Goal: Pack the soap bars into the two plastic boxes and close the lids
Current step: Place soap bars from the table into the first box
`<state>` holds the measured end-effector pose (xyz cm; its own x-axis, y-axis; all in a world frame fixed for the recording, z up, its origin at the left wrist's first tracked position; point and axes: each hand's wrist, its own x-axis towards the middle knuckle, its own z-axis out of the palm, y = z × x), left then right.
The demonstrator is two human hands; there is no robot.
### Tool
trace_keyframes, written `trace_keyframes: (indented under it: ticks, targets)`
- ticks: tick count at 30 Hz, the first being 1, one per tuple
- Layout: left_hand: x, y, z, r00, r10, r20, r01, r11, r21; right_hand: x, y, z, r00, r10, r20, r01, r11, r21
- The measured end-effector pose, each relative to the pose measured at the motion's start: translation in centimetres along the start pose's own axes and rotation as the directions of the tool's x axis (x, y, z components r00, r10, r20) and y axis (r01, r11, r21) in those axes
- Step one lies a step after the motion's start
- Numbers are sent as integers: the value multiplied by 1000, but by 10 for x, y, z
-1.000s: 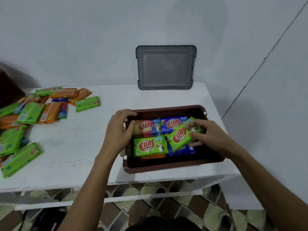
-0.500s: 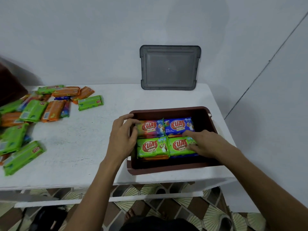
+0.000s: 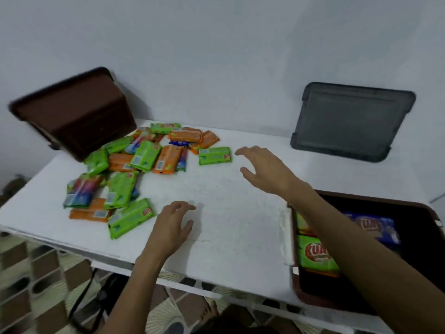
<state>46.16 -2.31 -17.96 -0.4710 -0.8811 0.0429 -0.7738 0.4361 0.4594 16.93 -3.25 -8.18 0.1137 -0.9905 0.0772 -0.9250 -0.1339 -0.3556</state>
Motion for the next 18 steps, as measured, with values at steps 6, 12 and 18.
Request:
trace_keyframes:
  ticks: [6, 12, 18]
  targets:
    - [4, -79, -35, 976, -214, 37, 205, 966, 158, 105, -9, 54, 980, 74, 183, -57, 994, -95]
    - [13, -104, -54, 979, -165, 123, 125, 952, 278, 161, -17, 88, 941, 64, 332, -10, 987, -161]
    - [19, -89, -71, 979, -100, 179, 58, 972, 227, 164, -20, 79, 944, 4, 331, 67, 977, -203]
